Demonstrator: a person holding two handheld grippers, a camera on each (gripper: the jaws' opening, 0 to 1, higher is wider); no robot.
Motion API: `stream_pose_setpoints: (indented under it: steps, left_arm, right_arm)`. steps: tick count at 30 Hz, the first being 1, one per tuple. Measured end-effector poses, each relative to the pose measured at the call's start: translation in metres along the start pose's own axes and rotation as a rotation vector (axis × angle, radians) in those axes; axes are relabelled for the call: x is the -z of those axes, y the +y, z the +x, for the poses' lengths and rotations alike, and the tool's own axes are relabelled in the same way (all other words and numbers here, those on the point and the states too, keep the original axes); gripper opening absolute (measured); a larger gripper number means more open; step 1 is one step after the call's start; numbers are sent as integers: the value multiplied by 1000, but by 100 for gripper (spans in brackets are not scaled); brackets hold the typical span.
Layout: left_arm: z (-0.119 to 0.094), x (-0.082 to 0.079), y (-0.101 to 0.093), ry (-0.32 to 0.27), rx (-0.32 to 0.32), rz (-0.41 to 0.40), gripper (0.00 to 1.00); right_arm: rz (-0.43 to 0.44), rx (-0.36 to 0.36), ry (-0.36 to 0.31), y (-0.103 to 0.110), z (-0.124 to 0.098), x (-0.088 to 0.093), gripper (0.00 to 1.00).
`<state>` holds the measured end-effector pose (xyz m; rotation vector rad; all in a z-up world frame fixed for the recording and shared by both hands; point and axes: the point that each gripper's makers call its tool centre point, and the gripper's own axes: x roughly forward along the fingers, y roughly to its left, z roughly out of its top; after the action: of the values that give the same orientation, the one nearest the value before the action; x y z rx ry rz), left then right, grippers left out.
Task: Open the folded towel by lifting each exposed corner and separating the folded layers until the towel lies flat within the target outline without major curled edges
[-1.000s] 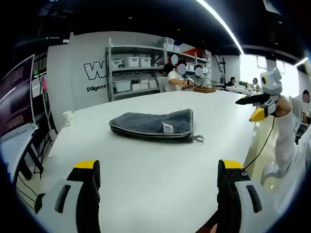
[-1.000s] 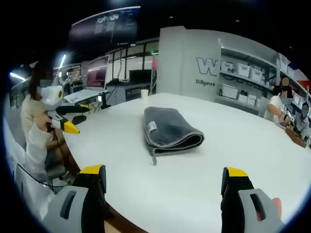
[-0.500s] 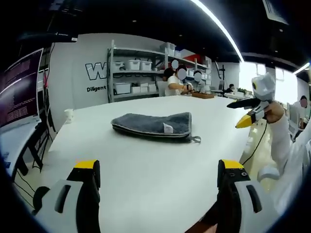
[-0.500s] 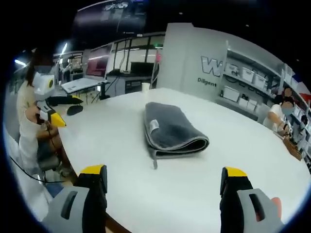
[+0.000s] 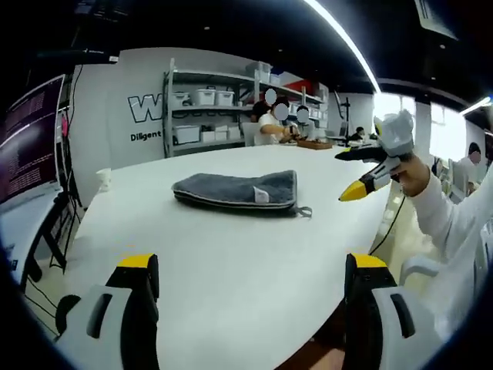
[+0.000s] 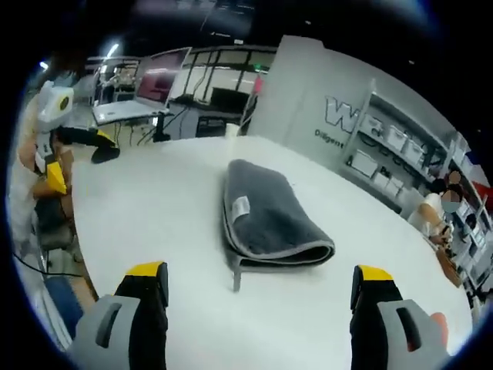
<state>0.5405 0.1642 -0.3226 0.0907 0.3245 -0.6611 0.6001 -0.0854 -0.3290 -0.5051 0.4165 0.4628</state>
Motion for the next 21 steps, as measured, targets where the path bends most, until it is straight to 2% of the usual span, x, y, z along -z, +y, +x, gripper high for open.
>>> stream_pose_setpoints:
  steps: [2, 8, 10, 14, 16, 18, 21]
  left_arm:
    - [-3, -4, 4, -11, -15, 11, 100]
    - [-10, -6, 16, -27, -38, -6, 100]
    - [-12, -6, 18, -31, -38, -10, 100]
    - [-14, -8, 19, -46, -31, -12, 100]
    - [-14, -7, 19, -45, -29, -15, 100]
    - [-15, -7, 19, -46, -27, -17, 100]
    - [-17, -8, 19, -54, -30, -19, 100]
  right_arm:
    - [-55, 6, -14, 1, 8, -6, 97]
    - [-86, -27, -9, 11, 32, -10, 97]
    - [-113, -18, -12, 10, 40, -12, 96]
    - [-140, -24, -59, 10, 53, -21, 86]
    - [-130, -38, -77, 11, 62, -24, 85]
    - [-131, -38, -80, 11, 63, -25, 84]
    - [-182, -25, -67, 10, 79, -22, 79]
